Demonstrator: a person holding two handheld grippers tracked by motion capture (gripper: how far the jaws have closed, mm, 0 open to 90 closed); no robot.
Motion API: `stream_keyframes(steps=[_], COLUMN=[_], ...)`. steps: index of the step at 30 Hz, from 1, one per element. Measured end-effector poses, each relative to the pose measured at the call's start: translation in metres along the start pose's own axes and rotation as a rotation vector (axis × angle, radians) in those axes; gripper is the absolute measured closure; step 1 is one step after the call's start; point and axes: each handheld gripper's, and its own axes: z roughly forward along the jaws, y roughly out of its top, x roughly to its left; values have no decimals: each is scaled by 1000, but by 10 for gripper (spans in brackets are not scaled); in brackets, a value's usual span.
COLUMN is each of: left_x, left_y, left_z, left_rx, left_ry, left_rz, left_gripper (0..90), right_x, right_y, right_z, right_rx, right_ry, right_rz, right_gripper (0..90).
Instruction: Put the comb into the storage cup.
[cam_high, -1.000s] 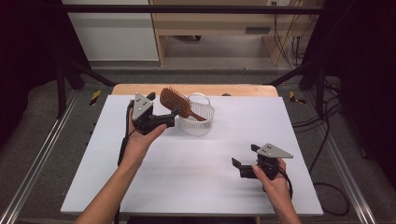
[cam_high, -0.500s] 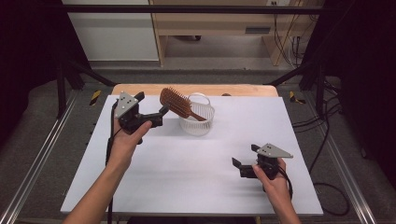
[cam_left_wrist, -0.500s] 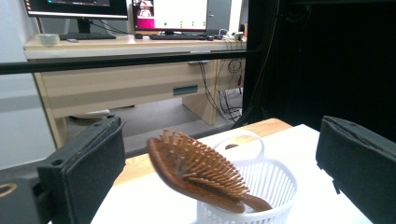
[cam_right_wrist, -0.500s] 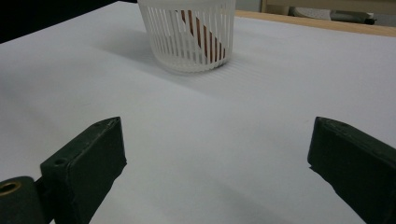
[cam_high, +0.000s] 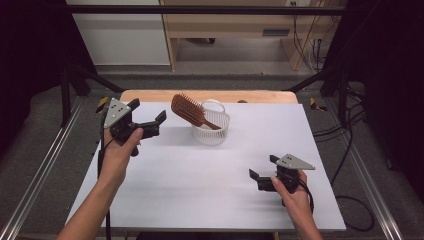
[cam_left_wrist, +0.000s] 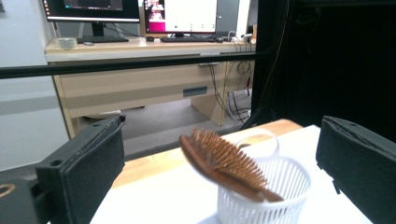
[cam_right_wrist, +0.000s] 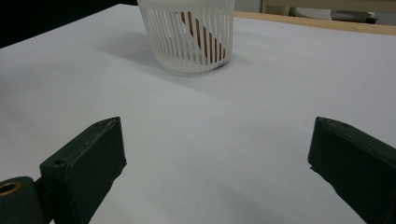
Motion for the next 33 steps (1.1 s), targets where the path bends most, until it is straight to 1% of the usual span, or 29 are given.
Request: stream_keyframes(steps=[5,6,8,10,13,15,18,22,24,25,27,30,31,32,33], left_x=[8,8,12,16,18,22,26,29,32,32,35,36,36,38,38], left_y=[-5,-5,-8,-8,-8,-7,-6,-5,-5,-5,-5,-5,-5,-6,-6], left_z=[-11,-11,-17,-21,-25,-33,-41,-46,-53,-53,-59,-64,-64,-67,-67], left_rx=[2,2,0,1,-2,-11,-19,-25,-34,-34,-36,-42,-42,-46,-46], left_ry=[3,3,4,5,6,12,21,29,34,34,37,34,34,34,34], left_rz=[-5,-5,-9,-1,-1,2,-5,-9,-11,-11,-6,1,1,2,2], left_gripper=[14,13,14,13,12,12,10,10,10,10,10,10,10,9,10], right_x=[1,1,1,1,1,1,0,1,-1,-1,-1,-1,-1,-1,-1], right_y=[1,1,2,2,2,1,1,1,1,1,1,1,1,1,1], right_z=[1,1,1,2,1,0,-1,-4,-5,-5,-5,-6,-6,-7,-7], right_rx=[0,-2,-5,-2,-2,-4,-5,-14,-26,-26,-45,-71,-71,-85,-85], right_ry=[0,-1,-7,-13,-23,-25,-27,-30,-36,-36,-46,-56,-56,-62,-62], right_rz=[-2,-3,-3,-8,-12,-12,-15,-24,-28,-28,-22,-38,-38,-45,-45], right_gripper=[42,41,39,39,39,39,42,42,46,46,49,49,49,47,47])
